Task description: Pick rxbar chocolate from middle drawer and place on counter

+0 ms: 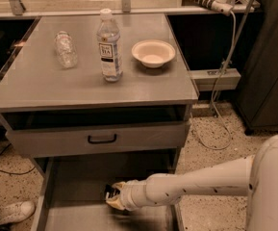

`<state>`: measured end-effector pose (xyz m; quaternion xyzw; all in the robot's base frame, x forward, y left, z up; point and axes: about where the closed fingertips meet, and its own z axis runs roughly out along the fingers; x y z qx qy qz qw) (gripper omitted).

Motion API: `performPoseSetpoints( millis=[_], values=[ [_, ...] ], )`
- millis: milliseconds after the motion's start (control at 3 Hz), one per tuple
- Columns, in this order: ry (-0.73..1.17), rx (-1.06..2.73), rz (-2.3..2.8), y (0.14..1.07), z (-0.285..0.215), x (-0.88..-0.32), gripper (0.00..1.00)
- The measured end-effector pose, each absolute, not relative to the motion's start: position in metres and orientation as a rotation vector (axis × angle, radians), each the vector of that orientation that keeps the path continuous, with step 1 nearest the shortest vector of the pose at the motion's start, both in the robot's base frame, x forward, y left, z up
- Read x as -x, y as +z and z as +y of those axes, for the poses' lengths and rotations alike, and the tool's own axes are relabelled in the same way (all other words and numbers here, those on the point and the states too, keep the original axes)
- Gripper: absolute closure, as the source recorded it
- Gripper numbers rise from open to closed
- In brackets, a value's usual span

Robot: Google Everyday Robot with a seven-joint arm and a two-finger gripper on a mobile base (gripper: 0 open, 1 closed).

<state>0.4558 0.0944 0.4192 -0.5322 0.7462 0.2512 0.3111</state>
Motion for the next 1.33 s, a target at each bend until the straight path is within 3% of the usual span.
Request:
performPoseSetpoints(
  millis=[333,1333],
  values=[
    [0.582,1.368,2.037,0.486,0.090,-0.457,1.00],
    [0.500,1.405,2.031,0.544,0.099,-0.449,1.00]
  ],
)
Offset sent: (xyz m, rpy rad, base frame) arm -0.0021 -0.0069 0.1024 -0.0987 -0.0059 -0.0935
